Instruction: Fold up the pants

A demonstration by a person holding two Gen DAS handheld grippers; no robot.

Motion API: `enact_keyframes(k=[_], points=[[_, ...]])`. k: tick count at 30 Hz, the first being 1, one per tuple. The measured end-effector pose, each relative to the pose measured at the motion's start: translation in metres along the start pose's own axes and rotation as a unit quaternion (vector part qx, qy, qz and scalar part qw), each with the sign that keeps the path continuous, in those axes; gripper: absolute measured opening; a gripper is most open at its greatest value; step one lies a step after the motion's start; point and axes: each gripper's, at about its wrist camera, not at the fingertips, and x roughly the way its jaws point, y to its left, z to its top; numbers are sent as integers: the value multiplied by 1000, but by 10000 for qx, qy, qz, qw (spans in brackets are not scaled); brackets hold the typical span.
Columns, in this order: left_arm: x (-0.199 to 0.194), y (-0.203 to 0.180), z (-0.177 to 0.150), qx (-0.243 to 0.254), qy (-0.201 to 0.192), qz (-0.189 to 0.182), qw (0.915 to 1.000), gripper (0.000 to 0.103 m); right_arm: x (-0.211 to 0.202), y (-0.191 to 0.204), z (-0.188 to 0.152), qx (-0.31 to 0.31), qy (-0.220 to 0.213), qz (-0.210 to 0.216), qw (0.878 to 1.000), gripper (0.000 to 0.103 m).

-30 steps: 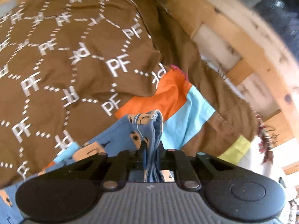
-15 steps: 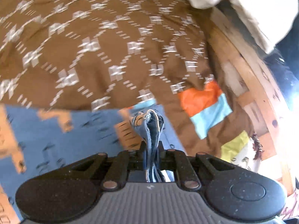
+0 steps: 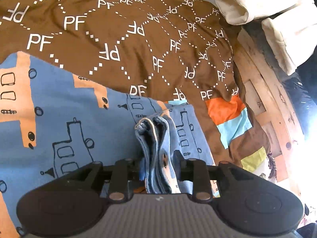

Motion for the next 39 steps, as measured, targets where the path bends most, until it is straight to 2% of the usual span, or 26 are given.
enact_keyframes(k=[5, 14, 16, 20, 24, 27, 32, 39], points=[[1, -4, -1, -4, -4, 173, 9999, 30, 4, -2, 0, 91, 66, 60, 9999, 27], [2, -4, 0, -60, 64, 337, 9994, 17, 4, -5, 1, 317, 134, 171, 9993, 27], [1, -5, -1, 9, 48, 409, 9991, 12, 5, -4, 2, 330, 147, 184, 9992, 24], [1, -10, -3, 125, 29, 489, 9987, 9, 5, -4, 2, 318, 152, 201, 9992, 15], [-9, -14, 0, 249, 128, 494, 9984, 9, 0, -4, 6, 375, 164, 218, 9989, 14], [-23, -17, 5, 391, 180, 512, 9978, 9, -11, -4, 16, 328, 13, 274, 9991, 13], [-53, -10, 7, 435, 144, 605, 9971, 9, -16, 6, 34, 229, -207, 623, 9976, 13], [-86, 16, 0, 352, 104, 968, 9946, 8, -6, 26, 52, 116, -307, 1325, 9906, 13]])
